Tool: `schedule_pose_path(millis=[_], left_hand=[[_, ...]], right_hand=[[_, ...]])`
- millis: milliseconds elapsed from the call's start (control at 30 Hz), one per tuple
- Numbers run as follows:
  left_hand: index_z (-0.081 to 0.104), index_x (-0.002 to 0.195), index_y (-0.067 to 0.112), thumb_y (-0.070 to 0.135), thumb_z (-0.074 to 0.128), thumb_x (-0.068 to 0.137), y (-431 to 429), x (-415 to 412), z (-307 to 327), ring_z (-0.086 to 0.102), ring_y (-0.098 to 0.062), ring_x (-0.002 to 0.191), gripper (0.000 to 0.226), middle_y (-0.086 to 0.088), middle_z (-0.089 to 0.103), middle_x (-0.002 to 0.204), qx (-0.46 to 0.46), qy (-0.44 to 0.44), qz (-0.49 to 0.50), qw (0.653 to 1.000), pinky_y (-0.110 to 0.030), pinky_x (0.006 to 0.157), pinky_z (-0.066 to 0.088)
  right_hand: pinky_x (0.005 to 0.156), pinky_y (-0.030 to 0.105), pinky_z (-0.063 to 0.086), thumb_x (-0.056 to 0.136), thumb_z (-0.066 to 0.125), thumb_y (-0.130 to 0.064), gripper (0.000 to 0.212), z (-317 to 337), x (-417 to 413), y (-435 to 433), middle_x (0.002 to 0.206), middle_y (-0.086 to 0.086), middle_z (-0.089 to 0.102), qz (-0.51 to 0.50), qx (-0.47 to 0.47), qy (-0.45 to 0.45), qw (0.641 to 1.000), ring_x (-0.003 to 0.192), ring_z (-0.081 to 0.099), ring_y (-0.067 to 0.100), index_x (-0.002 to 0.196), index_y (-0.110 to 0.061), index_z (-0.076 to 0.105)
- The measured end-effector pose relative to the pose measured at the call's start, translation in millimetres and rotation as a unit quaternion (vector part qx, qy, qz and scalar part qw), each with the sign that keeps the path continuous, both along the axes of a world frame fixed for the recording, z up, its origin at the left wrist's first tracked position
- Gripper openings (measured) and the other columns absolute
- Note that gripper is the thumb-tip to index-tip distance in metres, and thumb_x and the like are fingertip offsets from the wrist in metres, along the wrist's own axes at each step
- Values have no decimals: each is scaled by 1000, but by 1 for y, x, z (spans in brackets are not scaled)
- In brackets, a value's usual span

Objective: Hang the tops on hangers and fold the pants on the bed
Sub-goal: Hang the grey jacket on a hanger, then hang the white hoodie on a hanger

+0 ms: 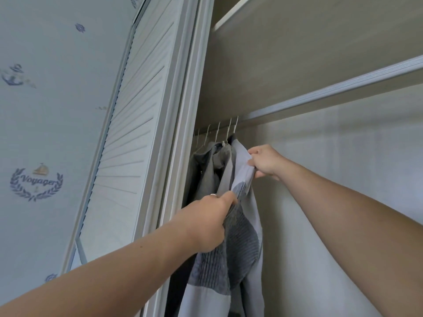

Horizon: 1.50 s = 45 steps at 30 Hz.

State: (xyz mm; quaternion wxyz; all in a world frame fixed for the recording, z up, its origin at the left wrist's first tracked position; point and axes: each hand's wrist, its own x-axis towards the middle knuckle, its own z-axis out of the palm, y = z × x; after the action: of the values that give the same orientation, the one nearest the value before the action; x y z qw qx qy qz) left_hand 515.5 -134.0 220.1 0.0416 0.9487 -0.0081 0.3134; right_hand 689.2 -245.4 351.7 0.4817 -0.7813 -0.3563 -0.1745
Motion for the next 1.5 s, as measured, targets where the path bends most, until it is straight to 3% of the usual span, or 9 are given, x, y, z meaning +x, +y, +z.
schedule_pose_path(millis=[133,267,400,600,833,967,1067,1233,1500], left_hand=[[36,135,33,1,48,90,0,5,-3,60,-23,88,56,-2,52,117,-8,9,7,1000,-45,78,56],[38,133,30,5,49,94,-4,3,-16,61,-25,93,48,-3,52,119,-1,-2,13,1000,-46,81,56],[47,131,24,6,48,97,0,-20,-33,60,-23,100,39,-1,53,122,-19,-40,8,999,-42,86,54],[58,123,27,26,54,99,14,-99,-90,59,-13,93,24,8,58,119,-56,-88,-22,994,-37,87,52],[55,134,31,60,31,94,41,-236,-187,44,-27,138,55,4,52,145,-12,-86,168,982,-48,108,38],[41,147,35,64,26,96,45,-332,-245,14,-27,153,61,2,28,163,-27,-17,253,967,-50,120,18],[22,156,39,69,20,96,39,-408,-286,-9,-24,155,67,6,5,168,-38,33,308,950,-51,124,2],[6,158,41,74,11,93,17,-534,-348,-17,-25,154,73,5,-4,169,-76,96,411,903,-53,122,-7],[-8,157,45,79,-2,84,-37,-728,-420,-31,-20,149,81,11,-22,164,-176,137,594,773,-54,121,-14]], right_hand=[[84,47,60,101,50,-5,28,-11,4,-7,125,24,63,2,4,-6,1000,110,65,36,128,-1,59],[77,37,59,100,54,-9,31,-32,-20,-12,110,10,65,33,20,-21,999,93,64,19,131,-6,60],[108,47,45,100,58,-26,45,-73,-52,-17,143,2,57,28,-35,-112,993,128,55,22,144,-22,49],[125,41,16,105,41,-43,57,-160,-126,-16,166,-15,17,79,-89,-206,971,152,9,5,158,-36,20],[121,41,-3,91,14,-71,67,-271,-229,5,164,-23,-10,136,-191,-220,947,152,-15,7,154,-52,1],[122,45,-7,88,8,-73,62,-338,-301,21,161,-26,-19,180,-254,-201,929,151,-22,8,145,-61,-11],[121,44,-13,88,8,-73,65,-380,-365,32,161,-28,-22,235,-276,-176,915,147,-30,2,147,-60,-16],[122,42,-14,85,8,-72,71,-432,-482,48,158,-31,-24,341,-299,-161,877,148,-28,4,151,-55,-11],[123,48,-10,90,13,-72,71,-516,-665,80,163,-27,-17,528,-315,-181,768,150,-24,5,155,-49,-5]])
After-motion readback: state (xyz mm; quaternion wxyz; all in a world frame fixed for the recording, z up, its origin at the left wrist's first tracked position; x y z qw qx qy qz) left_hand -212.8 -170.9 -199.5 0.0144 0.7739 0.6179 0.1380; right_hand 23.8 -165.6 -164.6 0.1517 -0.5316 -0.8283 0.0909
